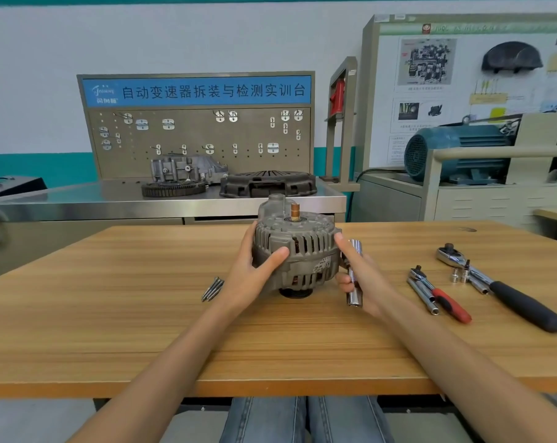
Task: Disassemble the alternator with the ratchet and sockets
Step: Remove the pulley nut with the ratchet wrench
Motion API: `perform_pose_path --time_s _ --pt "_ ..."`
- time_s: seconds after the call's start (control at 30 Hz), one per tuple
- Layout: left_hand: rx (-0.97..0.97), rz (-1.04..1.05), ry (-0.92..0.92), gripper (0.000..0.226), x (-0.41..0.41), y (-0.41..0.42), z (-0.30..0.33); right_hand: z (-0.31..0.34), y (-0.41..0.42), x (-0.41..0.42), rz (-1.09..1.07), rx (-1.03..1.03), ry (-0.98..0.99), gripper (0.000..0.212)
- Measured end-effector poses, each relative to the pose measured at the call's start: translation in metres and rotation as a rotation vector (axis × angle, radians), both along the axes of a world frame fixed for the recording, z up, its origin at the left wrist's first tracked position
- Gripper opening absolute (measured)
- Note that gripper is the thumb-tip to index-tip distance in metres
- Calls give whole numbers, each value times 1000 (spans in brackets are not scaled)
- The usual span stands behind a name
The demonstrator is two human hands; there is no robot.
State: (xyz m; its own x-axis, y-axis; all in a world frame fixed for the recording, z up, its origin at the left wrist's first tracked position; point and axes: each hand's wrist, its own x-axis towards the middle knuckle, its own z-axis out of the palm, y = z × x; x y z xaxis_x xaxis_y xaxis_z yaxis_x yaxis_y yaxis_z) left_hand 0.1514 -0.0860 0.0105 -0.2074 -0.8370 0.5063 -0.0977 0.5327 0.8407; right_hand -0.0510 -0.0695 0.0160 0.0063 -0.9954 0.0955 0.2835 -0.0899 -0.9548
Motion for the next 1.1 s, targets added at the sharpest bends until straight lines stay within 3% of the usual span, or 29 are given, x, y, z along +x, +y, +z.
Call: perform_pose_path --time_s 0.17,0.27,0.4,0.57,0.87,1.03,1.1 --pt "47 -65 -35 56 23 -12 4 -3 2 -2 -73 1 95 76" --pt "52 -25 -22 60 27 -19 0 -5 -1 0 -139 27 164 62" --pt "57 47 -55 61 22 -24 -4 -11 -6 5 -94 45 137 79" --pt "68 91 -27 19 16 -26 -5 -11 -15 1 4 76 7 75" --pt "41 132 -53 43 13 -23 -6 -9 -15 2 -38 82 -38 81" --pt "58 319 -47 60 8 -21 3 -3 -15 -1 -92 86 68 54" --pt "100 341 -24 63 7 -20 6 -1 -16 -1 -98 93 96 54"
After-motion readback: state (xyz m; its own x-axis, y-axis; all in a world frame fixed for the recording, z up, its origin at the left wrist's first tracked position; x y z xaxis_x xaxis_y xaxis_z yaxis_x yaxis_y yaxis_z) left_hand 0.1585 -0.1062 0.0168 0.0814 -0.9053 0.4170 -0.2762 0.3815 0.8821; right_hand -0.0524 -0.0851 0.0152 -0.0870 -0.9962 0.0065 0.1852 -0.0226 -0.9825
